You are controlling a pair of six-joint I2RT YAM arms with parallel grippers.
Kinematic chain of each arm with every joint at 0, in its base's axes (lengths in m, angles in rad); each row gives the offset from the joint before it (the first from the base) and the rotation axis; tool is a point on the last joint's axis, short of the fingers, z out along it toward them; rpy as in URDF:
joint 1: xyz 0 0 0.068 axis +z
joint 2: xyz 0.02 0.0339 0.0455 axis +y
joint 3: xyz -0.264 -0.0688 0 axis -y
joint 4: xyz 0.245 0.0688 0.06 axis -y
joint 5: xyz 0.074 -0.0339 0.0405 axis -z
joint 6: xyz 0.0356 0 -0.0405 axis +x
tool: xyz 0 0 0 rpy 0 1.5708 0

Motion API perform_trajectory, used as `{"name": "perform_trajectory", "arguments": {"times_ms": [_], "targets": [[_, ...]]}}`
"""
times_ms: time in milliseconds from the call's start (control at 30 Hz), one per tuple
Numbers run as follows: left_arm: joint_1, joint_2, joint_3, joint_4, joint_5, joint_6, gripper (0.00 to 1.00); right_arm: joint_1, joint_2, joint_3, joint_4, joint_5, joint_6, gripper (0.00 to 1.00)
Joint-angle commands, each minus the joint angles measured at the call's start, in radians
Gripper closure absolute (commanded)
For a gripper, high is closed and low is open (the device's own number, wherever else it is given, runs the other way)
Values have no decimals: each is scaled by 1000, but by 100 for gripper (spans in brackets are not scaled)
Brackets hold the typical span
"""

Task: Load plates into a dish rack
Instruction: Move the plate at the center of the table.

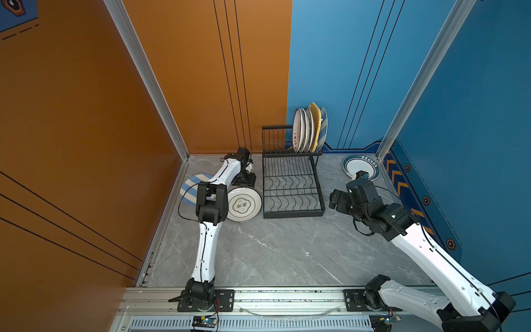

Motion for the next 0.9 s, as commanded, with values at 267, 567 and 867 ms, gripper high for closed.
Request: {"name": "perform_trajectory", "arguments": {"times_ms": [267, 567, 867], "targets": [[-20, -220, -310, -36, 65, -53, 39, -10, 16, -21, 20, -11, 6, 5], [-63, -399, -629, -35, 108, -98, 40, -10, 39, -48, 81, -45, 1, 5], [21, -663, -857, 121, 174, -235, 3, -2, 66, -47, 106, -76, -17, 4]]}}
